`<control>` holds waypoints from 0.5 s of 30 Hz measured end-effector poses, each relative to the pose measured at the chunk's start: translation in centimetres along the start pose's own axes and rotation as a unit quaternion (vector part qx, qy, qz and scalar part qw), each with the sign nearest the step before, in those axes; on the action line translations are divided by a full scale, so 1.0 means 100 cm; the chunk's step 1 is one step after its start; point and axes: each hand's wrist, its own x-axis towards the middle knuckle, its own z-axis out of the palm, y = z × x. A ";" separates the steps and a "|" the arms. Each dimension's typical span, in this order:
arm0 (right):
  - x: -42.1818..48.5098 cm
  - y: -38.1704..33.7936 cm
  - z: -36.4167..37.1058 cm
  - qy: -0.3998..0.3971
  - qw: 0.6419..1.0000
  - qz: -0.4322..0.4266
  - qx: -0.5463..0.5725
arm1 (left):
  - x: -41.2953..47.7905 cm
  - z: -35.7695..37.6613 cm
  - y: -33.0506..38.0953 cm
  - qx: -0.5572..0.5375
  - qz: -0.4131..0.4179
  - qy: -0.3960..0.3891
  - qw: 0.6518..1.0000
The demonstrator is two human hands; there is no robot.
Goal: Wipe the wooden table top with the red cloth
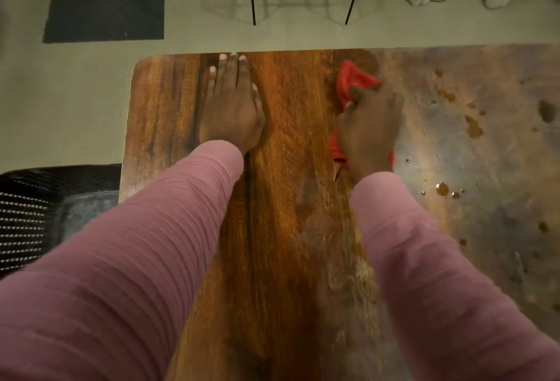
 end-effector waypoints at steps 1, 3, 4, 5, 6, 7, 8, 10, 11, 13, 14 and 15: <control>-0.004 -0.006 0.002 0.003 1.000 0.004 0.004 | 0.000 0.000 0.001 0.005 0.001 -0.003 1.000; -0.021 -0.017 0.013 -0.022 0.999 -0.047 0.003 | -0.001 0.001 0.002 0.012 -0.002 -0.001 1.000; -0.030 -0.020 0.019 -0.038 0.994 -0.098 0.006 | -0.001 0.001 0.002 0.012 -0.004 0.004 1.000; -0.036 -0.020 0.023 -0.058 0.988 -0.142 0.014 | -0.001 0.001 0.003 0.011 -0.006 0.010 1.000; -0.037 -0.018 0.024 -0.072 0.983 -0.169 0.028 | -0.001 0.001 0.003 0.009 -0.009 0.014 1.000; -0.032 -0.016 0.023 -0.083 0.980 -0.172 0.047 | -0.002 0.000 0.003 0.011 -0.010 0.019 1.000; -0.027 -0.015 0.021 -0.093 0.980 -0.159 0.070 | -0.003 -0.001 0.004 0.016 -0.008 0.020 1.000; -0.020 -0.015 0.018 -0.102 0.981 -0.122 0.109 | -0.008 -0.003 0.008 0.030 0.000 0.020 0.999; -0.021 -0.017 0.018 -0.100 0.982 -0.107 0.120 | -0.014 -0.005 0.011 0.031 -0.005 0.024 0.999; -0.035 -0.021 0.016 -0.093 0.984 -0.099 0.115 | -0.030 -0.010 0.020 0.012 -0.019 0.044 0.999; -0.048 -0.021 0.016 -0.087 0.985 -0.103 0.109 | -0.040 -0.011 0.024 -0.001 -0.025 0.049 0.998; -0.063 -0.021 0.016 -0.082 0.986 -0.108 0.101 | -0.051 -0.013 0.028 -0.009 -0.027 0.047 0.998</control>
